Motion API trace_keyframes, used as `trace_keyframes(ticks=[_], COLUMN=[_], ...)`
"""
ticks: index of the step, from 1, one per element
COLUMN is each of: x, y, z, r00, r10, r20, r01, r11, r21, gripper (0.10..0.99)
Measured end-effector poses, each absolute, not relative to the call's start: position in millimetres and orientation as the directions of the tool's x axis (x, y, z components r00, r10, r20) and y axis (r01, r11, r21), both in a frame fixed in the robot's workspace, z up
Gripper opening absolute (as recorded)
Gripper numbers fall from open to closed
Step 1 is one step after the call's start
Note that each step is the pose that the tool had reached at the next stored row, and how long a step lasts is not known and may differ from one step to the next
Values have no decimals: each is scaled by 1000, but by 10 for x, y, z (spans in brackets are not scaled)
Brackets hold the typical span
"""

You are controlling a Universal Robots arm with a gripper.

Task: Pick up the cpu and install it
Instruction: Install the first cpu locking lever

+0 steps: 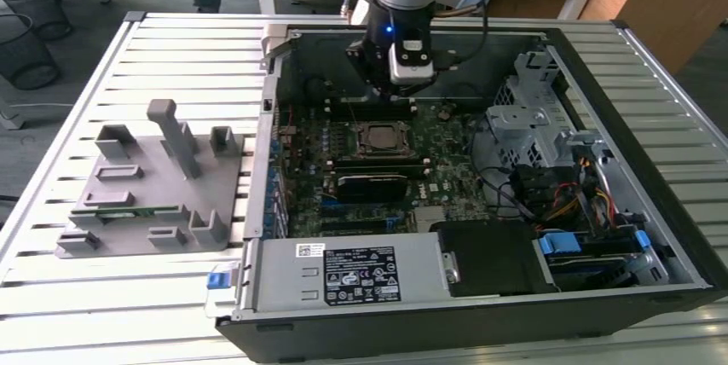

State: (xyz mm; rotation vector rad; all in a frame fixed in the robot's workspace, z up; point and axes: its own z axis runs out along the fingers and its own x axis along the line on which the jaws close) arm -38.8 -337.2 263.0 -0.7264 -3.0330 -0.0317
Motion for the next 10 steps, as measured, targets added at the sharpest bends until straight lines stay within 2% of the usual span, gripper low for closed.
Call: trace_keyframes(ticks=[10], x=[-389], y=[-3372], z=[2592], r00=[-959], r10=[283], r20=[22], r01=[283], r11=[959], r21=[17], gripper=[106])
